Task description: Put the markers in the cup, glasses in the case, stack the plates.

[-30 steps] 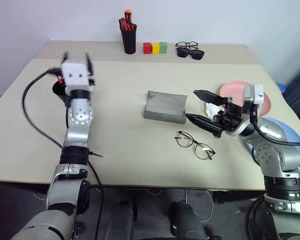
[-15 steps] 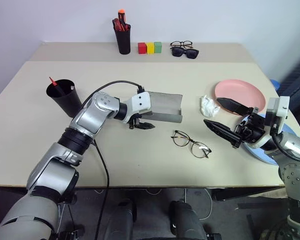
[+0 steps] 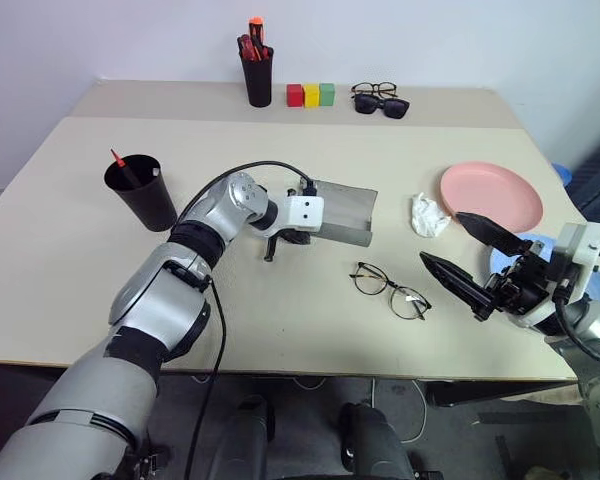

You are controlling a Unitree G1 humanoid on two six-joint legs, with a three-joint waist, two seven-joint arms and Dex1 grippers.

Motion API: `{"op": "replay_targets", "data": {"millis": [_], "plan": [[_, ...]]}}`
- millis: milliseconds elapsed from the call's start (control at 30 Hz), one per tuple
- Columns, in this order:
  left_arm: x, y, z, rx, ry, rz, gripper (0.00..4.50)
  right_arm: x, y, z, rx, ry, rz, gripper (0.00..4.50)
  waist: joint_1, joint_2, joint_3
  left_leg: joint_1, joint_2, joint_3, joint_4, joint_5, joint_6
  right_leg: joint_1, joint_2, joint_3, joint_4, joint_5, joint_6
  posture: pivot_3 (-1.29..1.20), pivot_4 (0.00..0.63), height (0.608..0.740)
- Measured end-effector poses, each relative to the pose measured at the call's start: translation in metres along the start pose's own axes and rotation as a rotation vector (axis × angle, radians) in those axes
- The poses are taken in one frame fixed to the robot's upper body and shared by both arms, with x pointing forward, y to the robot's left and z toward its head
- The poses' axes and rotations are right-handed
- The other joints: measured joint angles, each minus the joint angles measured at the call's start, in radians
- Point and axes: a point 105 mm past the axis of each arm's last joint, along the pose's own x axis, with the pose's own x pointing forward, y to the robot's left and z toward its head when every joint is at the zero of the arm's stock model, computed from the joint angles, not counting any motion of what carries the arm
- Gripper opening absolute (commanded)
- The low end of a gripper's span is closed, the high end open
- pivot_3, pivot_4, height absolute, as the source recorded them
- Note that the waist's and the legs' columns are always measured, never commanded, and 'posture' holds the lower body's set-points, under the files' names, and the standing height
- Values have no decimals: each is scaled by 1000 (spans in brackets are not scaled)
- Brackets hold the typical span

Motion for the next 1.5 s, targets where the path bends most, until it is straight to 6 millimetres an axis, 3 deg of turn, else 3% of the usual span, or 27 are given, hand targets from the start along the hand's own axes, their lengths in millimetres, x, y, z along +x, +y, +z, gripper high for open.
{"op": "replay_targets", "data": {"millis": [233, 267, 367, 533, 800, 1033, 1233, 1400, 1500], "plan": [[-6, 2, 3, 3, -48, -2, 72, 0, 0, 2, -7, -8, -9, 4500, 0, 0, 0, 0, 0, 0, 0, 0, 0, 0, 0, 0, 0, 0, 0, 0, 150, 740], [-9, 4, 3, 4, -57, 12, 301, 1, 0, 2, -8, -10, -7, 4500, 0, 0, 0, 0, 0, 0, 0, 0, 0, 0, 0, 0, 0, 0, 0, 0, 150, 740], [-19, 10, 3, 14, -75, 43, 1324, 3, -1, 3, -9, -17, 0, 4500, 0, 0, 0, 0, 0, 0, 0, 0, 0, 0, 0, 0, 0, 0, 0, 0, 150, 740], [-29, 25, 6, 10, -66, 117, 3760, 9, -2, 3, -6, -27, 19, 4500, 3, 0, 0, 0, 0, 0, 1, 0, 0, 0, 0, 0, 0, 0, 0, 0, 150, 740], [-14, 27, 9, -3, -17, 121, 3760, 9, -3, 2, -1, -25, 20, 4500, 1, -1, 1, 0, 0, 0, 0, 0, 0, 0, 0, 0, 1, 0, 1, 0, 150, 740], [-26, 44, 18, 102, 44, 185, 3760, 2, 1, -2, 0, -4, -17, 4500, 1, -1, 1, 0, 0, 0, 0, 0, 0, 0, 0, 0, 1, 0, 1, 0, 150, 740], [-28, 49, 10, 156, 147, 213, 3760, -2, 5, -1, -9, -6, -36, 4500, 1, -1, 1, 0, 0, 0, 0, 0, 0, 0, 0, 0, 1, 0, 1, 0, 150, 740], [-16, 43, 4, 169, 221, 183, 3760, -6, 3, -1, -11, 1, -60, 4500, 3, -1, 1, -1, 0, 0, 0, 0, 0, 0, 0, 0, 0, 0, 1, 0, 150, 740], [-12, 42, 4, 158, 231, 178, 2950, -7, 4, 1, -13, -3, -64, 4500, 2, -2, 1, 0, 0, 0, 0, 0, 0, 0, 0, 0, 1, 0, 1, 0, 150, 740]]}}
